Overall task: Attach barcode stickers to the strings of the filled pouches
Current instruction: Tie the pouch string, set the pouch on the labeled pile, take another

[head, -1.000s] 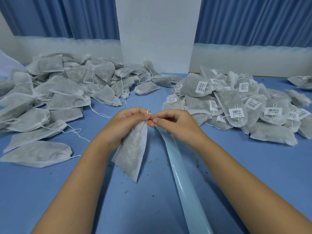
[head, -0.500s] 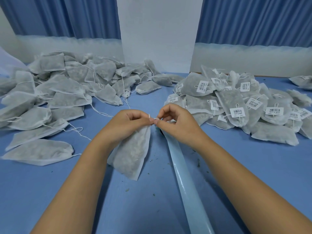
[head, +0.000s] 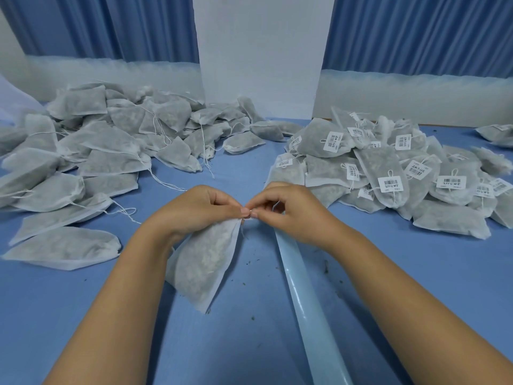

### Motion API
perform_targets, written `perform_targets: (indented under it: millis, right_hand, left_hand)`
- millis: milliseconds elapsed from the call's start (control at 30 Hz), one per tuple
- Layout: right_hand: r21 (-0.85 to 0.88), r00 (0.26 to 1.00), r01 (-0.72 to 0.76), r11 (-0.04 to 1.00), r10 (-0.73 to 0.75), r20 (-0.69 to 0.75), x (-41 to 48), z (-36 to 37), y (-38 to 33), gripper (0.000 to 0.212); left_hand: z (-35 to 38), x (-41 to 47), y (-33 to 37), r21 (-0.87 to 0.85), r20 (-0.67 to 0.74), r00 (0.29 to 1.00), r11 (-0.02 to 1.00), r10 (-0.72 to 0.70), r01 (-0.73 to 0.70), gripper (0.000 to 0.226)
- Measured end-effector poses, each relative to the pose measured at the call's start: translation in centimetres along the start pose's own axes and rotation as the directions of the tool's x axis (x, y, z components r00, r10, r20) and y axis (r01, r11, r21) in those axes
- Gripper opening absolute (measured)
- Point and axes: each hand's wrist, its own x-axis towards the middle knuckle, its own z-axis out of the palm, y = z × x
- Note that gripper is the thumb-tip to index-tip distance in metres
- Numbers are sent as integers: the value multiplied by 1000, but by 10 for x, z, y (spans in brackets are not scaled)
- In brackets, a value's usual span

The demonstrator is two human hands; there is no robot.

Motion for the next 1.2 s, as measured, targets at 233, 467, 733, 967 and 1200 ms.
perform_targets:
  millis: [233,467,733,967,1200]
  right_hand:
    - [-12,994,-81,997,81,68,1,1,0,7]
    - [194,971,-208,959,177,163,-1,-7,-5,8]
    - [266,987,-152,952,160,-9,-1,-2,-10,14]
    - [325,987,-43,945,92,-135,-1,2,-14,26]
    - [330,978,-62,942,123,-166,-2,4,-10,29]
  left_hand:
    - [0,0,1,-13,-39,999,1000,9,-9,34]
    - [0,-3,4,-17,-58,996,998,61,-62,10]
    - [1,-3,5,-91,13,1000,996,20,-19,21]
    - [3,-2,8,-281,49,999,960,20,-6,4]
    - [4,0,7,-309,5,1000,951,-5,6,29]
